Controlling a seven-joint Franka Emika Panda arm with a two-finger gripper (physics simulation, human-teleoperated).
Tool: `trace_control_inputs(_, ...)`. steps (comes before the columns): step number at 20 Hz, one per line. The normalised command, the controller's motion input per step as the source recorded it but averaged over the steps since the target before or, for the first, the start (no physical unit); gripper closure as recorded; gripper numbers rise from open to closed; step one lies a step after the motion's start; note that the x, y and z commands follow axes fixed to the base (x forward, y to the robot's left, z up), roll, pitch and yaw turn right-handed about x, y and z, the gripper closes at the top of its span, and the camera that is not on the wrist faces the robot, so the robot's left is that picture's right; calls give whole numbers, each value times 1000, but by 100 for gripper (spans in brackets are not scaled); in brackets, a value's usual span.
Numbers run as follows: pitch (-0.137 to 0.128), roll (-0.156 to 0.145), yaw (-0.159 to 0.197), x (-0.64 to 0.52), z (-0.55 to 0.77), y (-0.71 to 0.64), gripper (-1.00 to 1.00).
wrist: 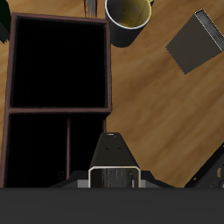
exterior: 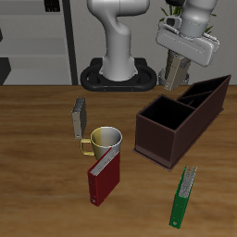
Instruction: Place the right yellow book into the left desk caddy's front compartment
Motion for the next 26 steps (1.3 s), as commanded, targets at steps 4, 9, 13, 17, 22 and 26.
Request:
trace_control_inputs(4, -35, 30, 5, 128, 31, 161, 100)
trace_control_inputs(9, -9, -2, -8, 111, 28, 12, 100)
trace_control_inputs(13, -4, 10, -24, 63, 39, 24, 100)
trace_control_inputs(17, -4, 20, -32, 39, 1, 33, 100)
trace_control_inputs(22, 16, 14, -17, 79, -107, 27, 100)
trace_control_inputs(26, 36, 35, 4, 107, -183, 60, 100)
